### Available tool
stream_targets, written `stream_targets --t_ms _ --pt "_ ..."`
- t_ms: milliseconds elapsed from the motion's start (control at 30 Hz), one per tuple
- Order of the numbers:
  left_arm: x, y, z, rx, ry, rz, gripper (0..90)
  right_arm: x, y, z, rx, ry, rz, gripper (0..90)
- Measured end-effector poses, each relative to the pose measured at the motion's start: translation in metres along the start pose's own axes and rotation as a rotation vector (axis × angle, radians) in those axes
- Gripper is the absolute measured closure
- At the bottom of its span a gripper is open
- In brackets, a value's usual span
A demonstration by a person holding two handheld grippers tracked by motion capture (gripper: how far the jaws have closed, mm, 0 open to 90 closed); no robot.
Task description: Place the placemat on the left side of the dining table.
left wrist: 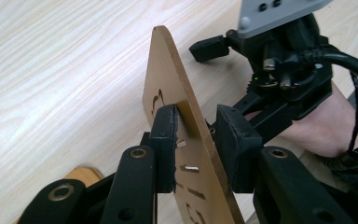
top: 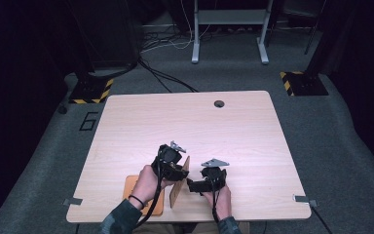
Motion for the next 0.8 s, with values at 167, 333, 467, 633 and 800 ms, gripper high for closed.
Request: stream_targets --t_ms 167,333,467,633,800 --pt "0.015 0.008 -0.003 -0.011 0.017 -0.048 72.9 0.005 -0.002 0.004 0.004 -0.014 -0.021 0.0" --pt "0.027 0.014 -0.009 -0.044 0.080 -0.128 76.3 0.012 -0.005 0.009 0.015 -0.023 -0.047 0.0" --pt "0.030 0.020 -0.008 -0.041 0.137 -0.179 81.7 0.021 -0.006 0.013 0.028 -0.030 -0.070 0.0" --pt "0.027 0.027 -0.006 -0.036 0.173 -0.202 85.9 0.026 -0.007 0.015 0.036 -0.034 -0.079 0.0" --pt "0.017 0.032 -0.006 -0.031 0.134 -0.193 86.4 0.032 -0.007 0.018 0.041 -0.036 -0.104 0.0"
Point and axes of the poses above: each handheld gripper's, and its own axes: z roughly backward along the jaws, y roughly out of its top, x roughly to its right, the point moved 7 cm from there along -z, roughly forward along the jaws, and after that the axes turned 6 degrees about -x, right-handed, at the moved point
